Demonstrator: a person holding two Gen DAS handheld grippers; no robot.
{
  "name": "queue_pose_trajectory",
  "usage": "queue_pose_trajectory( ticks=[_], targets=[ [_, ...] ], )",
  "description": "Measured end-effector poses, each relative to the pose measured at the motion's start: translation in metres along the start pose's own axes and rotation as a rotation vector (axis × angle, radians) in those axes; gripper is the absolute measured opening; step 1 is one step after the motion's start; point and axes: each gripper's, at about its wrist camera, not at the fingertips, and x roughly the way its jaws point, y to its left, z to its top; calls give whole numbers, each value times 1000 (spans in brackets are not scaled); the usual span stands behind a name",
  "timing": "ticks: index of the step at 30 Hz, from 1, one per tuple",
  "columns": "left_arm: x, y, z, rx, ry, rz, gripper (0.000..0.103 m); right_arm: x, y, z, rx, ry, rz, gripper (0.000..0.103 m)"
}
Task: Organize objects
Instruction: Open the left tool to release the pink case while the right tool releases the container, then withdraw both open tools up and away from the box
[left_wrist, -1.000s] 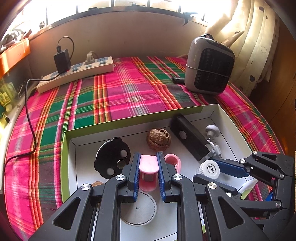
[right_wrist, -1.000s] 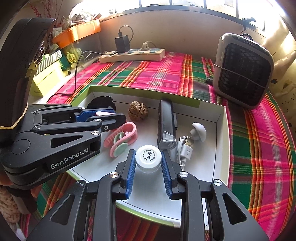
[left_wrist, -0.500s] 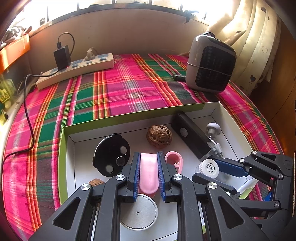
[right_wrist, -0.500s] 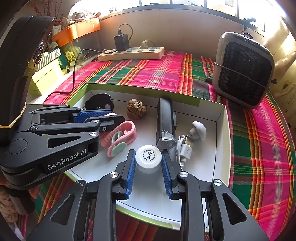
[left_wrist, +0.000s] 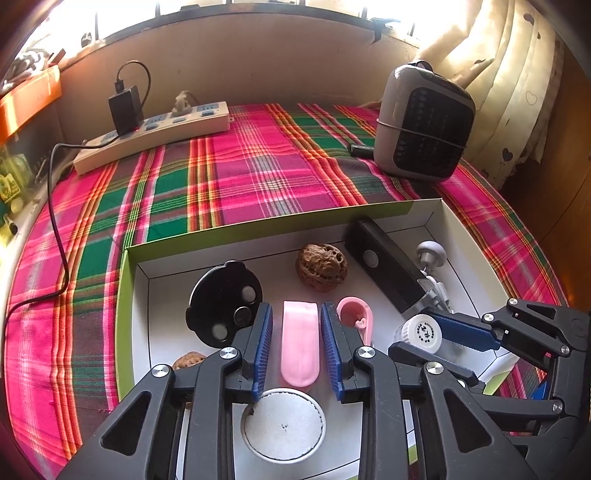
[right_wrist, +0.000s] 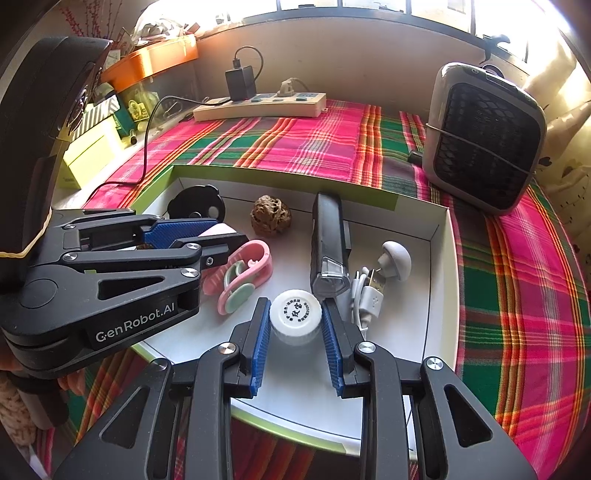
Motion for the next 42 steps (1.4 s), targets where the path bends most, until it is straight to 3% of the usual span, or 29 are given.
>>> queue_pose_trajectory(
  ticks=[21, 42],
  targets=[
    [-14, -3, -5, 2, -23, 27, 35, -8, 2, -4, 12, -14, -7, 41],
    [-70, -10, -39, -19, -140, 156, 35, -42, 10, -20, 32, -87, -42, 52]
  ],
)
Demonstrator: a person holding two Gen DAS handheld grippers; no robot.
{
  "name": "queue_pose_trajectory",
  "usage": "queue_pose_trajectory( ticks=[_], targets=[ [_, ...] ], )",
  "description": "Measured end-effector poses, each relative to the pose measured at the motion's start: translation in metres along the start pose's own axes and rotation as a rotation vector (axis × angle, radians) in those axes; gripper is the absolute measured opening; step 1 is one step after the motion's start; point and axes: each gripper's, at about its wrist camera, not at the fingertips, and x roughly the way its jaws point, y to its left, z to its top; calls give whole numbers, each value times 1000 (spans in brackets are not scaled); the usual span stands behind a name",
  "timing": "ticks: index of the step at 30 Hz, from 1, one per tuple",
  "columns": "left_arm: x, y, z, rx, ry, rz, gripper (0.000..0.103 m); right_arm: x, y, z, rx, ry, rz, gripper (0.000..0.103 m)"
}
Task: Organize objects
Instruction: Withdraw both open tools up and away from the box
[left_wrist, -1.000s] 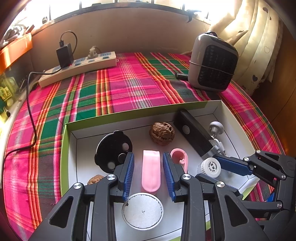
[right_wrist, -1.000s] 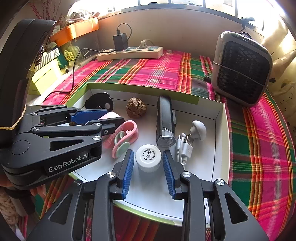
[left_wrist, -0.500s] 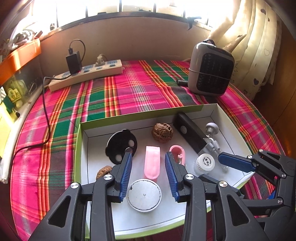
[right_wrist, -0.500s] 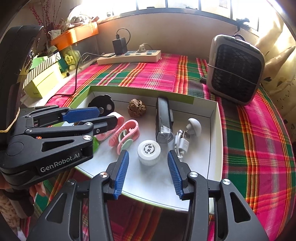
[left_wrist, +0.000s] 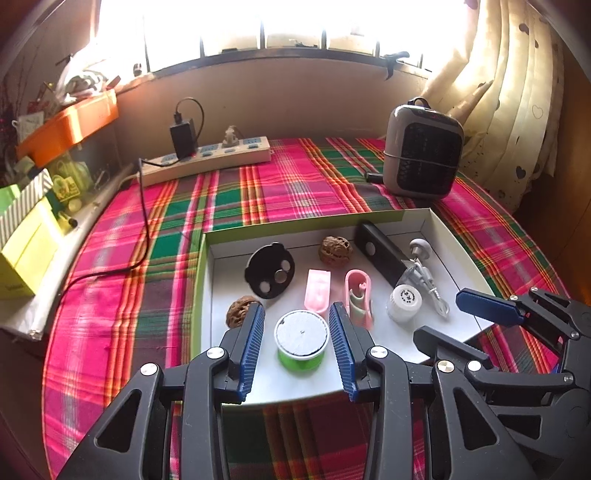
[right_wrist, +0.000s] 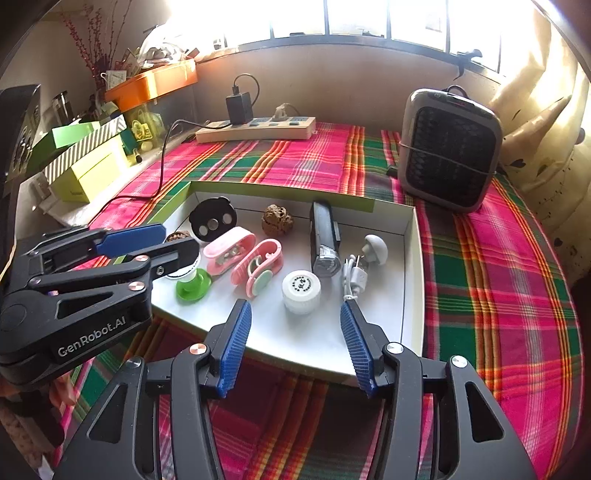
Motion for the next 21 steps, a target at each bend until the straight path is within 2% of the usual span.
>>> queue_pose_trajectory(
  ticks=[9, 13, 21],
  targets=[
    [-24, 1, -17, -28, -31, 31, 35, -21, 6, -8, -2, -33, -11, 52],
    [-35, 1, -26, -44, -35, 33, 35, -28, 9, -13, 2, -41, -16, 57],
    [-48, 2, -50, -59, -19, 71, 35, -45, 9, -26, 6, -62, -20, 57]
  ],
)
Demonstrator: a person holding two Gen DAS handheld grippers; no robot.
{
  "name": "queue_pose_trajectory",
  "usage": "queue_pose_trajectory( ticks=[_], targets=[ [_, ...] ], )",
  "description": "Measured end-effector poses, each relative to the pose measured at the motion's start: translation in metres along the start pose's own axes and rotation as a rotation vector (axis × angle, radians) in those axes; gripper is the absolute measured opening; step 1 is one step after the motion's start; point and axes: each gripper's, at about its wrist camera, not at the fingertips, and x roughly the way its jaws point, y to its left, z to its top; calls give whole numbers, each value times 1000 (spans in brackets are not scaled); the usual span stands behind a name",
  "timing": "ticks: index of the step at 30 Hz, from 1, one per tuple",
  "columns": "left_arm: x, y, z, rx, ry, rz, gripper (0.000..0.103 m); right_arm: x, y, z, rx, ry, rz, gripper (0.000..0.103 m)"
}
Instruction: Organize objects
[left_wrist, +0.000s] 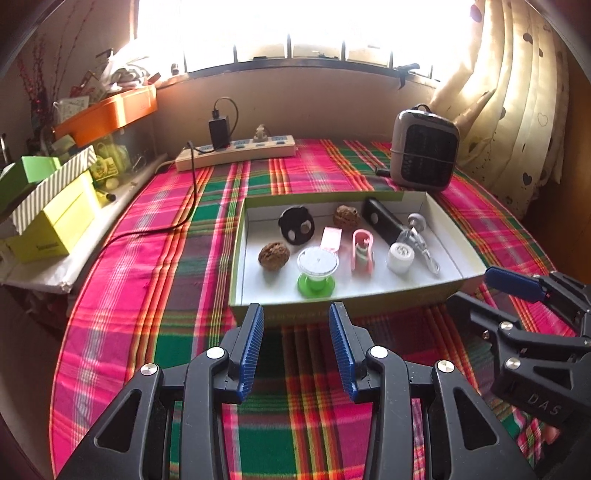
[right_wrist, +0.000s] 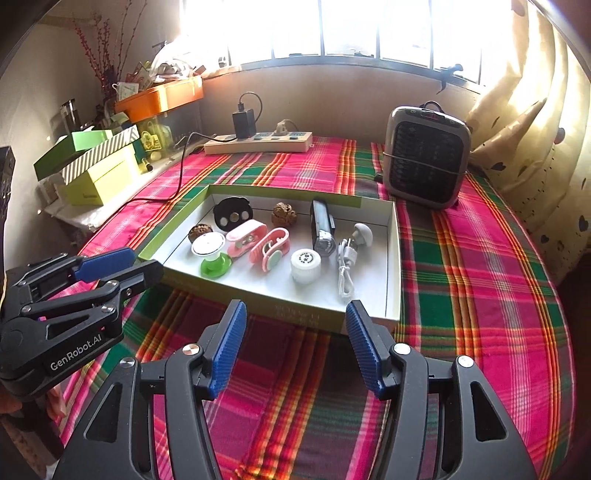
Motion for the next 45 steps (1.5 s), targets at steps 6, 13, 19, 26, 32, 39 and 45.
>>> queue_pose_trajectory(
  ticks=[6, 13, 19, 26, 32, 39, 45],
  targets=[
    [2, -1, -17, -3, 35, 7, 35, -4, 0, -13, 7, 18, -13, 58],
    [8, -4, -34, -7, 77, 15, 35, -2, -3, -27, 14, 55, -21, 62],
    [8, -2, -42, -17, 79, 37, 35, 1, -6, -39, 35, 82, -35, 62],
    [13, 0, -48, -28, 98, 39, 36, 4, -11, -44, 53, 105, -60, 63],
    [15, 2, -47, -42, 97, 39, 39, 10, -19, -48, 73, 129, -83, 67],
    [20, 4, -42, -60, 102, 43, 43, 14, -23, -48, 73, 136, -108, 72],
    [24, 3, -40, -70, 104, 37, 48, 18, -26, -46, 76, 146, -132, 79]
  ],
)
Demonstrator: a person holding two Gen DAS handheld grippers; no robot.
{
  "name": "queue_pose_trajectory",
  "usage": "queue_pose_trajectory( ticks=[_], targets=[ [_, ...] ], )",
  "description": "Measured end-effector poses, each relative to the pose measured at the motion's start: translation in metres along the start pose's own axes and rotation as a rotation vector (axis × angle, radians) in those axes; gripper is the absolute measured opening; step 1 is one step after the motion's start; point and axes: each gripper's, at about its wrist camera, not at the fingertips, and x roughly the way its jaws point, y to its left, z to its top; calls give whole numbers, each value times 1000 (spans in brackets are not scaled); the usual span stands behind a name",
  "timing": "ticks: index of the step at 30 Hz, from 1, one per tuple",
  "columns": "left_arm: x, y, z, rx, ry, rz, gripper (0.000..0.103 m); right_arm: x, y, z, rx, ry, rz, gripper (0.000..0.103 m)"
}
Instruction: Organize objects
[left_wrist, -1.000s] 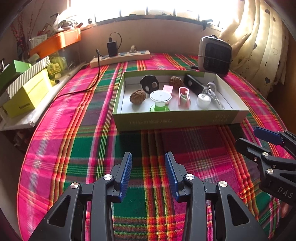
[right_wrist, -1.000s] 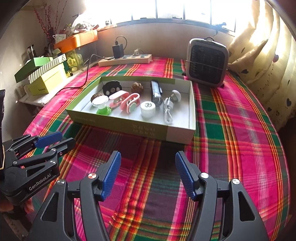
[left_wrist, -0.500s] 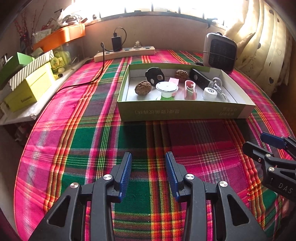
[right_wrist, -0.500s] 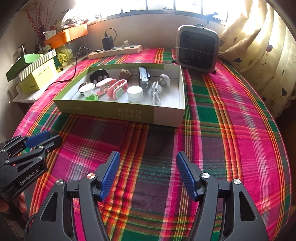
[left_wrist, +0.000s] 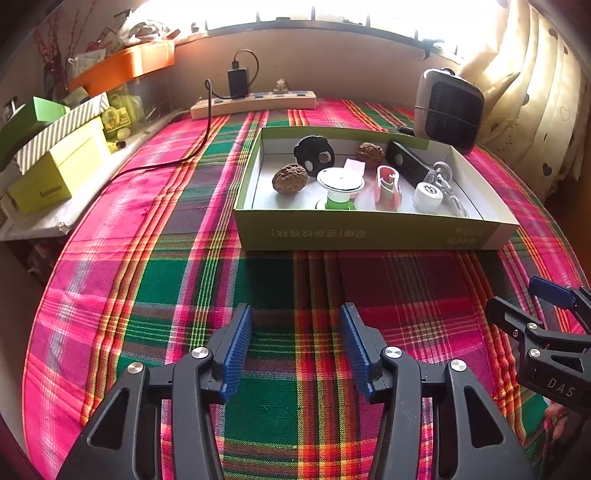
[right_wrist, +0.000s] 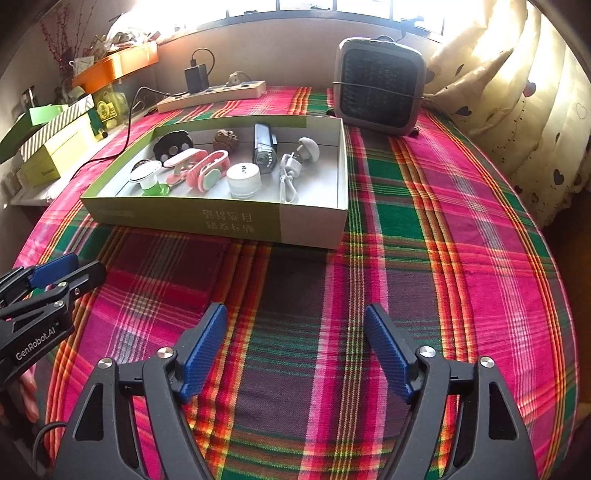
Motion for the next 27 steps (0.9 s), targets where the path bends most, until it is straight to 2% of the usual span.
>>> queue_pose_trajectory(
  ticks=[5, 27],
  targets=[
    [1, 0, 1, -4, 1, -6, 53, 1, -2, 1, 8, 5, -8, 83],
    [2, -1, 2, -4, 2, -5, 53, 2, -2, 2, 12, 9, -14, 85]
  ],
)
